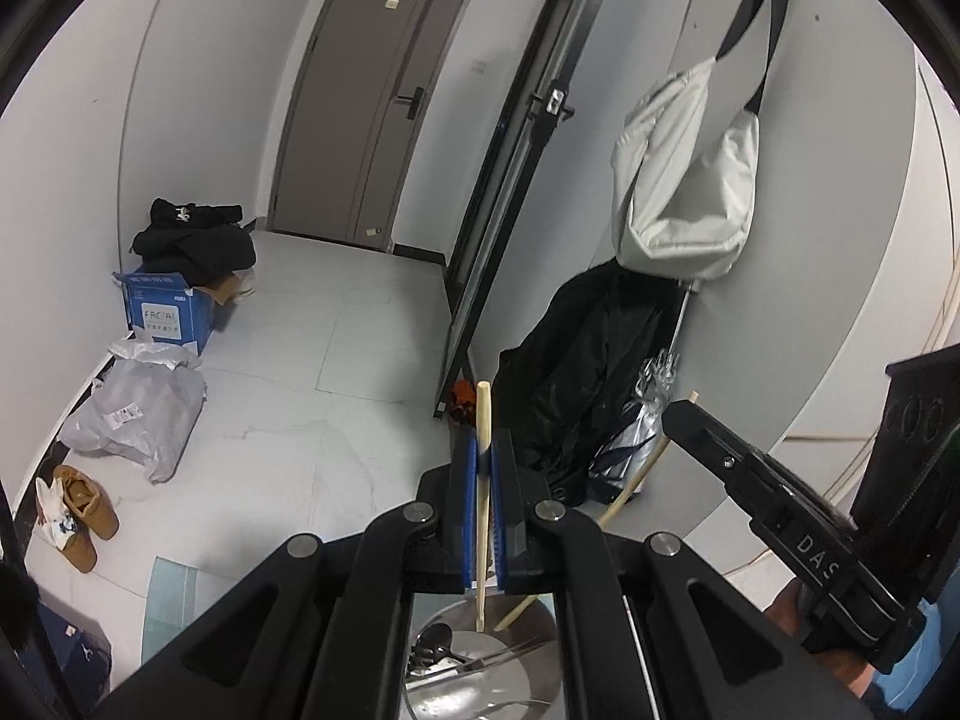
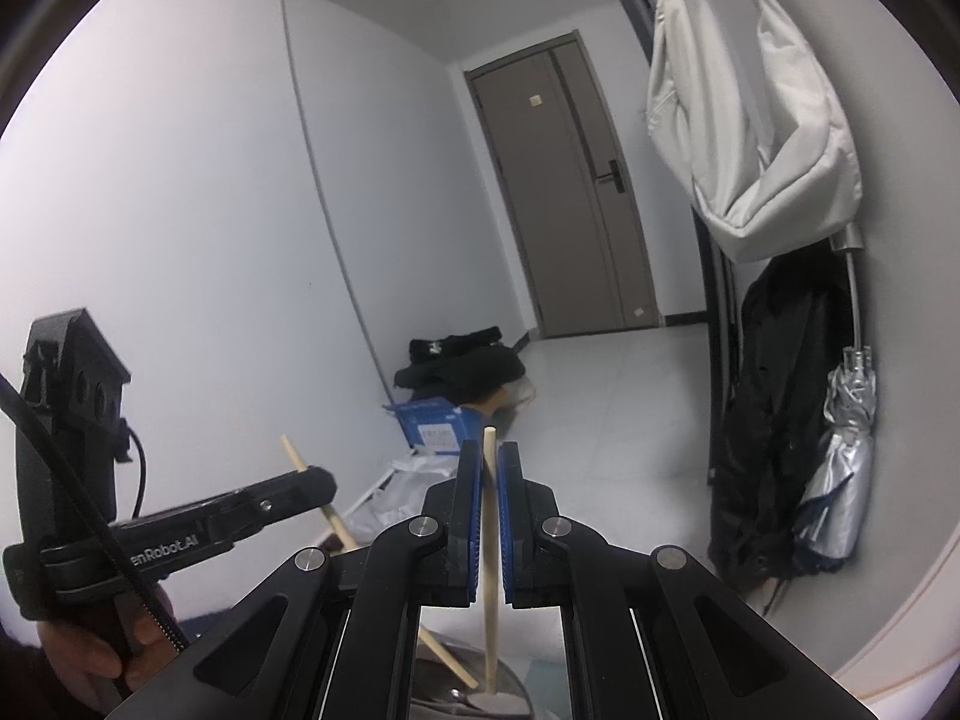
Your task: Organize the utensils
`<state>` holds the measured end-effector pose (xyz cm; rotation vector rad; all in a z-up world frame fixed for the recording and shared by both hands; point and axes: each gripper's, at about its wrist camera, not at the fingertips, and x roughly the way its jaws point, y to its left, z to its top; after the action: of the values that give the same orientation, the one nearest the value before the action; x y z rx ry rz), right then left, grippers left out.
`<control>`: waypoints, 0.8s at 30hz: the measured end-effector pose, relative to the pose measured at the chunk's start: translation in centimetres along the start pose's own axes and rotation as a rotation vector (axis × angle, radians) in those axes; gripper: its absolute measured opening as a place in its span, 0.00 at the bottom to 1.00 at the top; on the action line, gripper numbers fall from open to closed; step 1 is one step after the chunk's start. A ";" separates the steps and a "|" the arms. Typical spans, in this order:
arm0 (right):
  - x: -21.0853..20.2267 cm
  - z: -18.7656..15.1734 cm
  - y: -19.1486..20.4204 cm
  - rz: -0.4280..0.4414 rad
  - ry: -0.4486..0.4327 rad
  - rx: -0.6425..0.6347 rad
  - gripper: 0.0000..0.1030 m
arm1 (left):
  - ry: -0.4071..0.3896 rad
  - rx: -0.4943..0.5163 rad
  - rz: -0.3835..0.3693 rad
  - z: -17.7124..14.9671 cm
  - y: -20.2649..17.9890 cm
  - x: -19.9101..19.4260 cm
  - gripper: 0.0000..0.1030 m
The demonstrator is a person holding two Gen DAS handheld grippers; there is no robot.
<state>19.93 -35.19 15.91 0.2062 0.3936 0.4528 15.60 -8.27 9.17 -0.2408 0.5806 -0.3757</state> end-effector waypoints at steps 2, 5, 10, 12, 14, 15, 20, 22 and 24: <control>0.4 -0.4 -0.1 -0.001 0.015 -0.006 0.04 | 0.015 0.010 0.003 -0.3 0.0 0.5 0.01; 0.7 -1.1 -0.6 0.000 0.031 -0.004 0.04 | 0.034 0.017 -0.005 -0.6 -0.1 0.9 0.01; 0.5 -2.3 -0.6 0.005 0.051 -0.029 0.04 | 0.062 0.023 -0.031 -1.1 -0.2 1.0 0.01; 0.4 -2.7 -0.3 0.013 0.060 -0.047 0.04 | 0.071 0.030 -0.034 -1.2 -0.3 1.0 0.01; 0.4 -3.3 0.0 0.014 0.069 -0.069 0.04 | 0.080 0.046 -0.043 -1.3 -0.5 1.0 0.01; 0.4 -3.5 0.1 0.016 0.076 -0.076 0.04 | 0.085 0.054 -0.048 -1.4 -0.6 1.0 0.01; 0.5 -4.5 0.2 0.012 0.111 -0.065 0.05 | 0.120 0.087 -0.055 -2.2 -1.3 1.2 0.01; 0.6 -4.9 0.2 0.010 0.120 -0.063 0.05 | 0.111 0.107 -0.048 -2.3 -1.4 0.9 0.01; 0.7 -5.4 0.2 0.013 0.136 -0.055 0.05 | 0.115 0.126 -0.053 -2.6 -1.7 0.6 0.01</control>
<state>18.22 -34.15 10.85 0.1248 0.5122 0.4909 14.12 -10.34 7.33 -0.1141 0.6624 -0.4777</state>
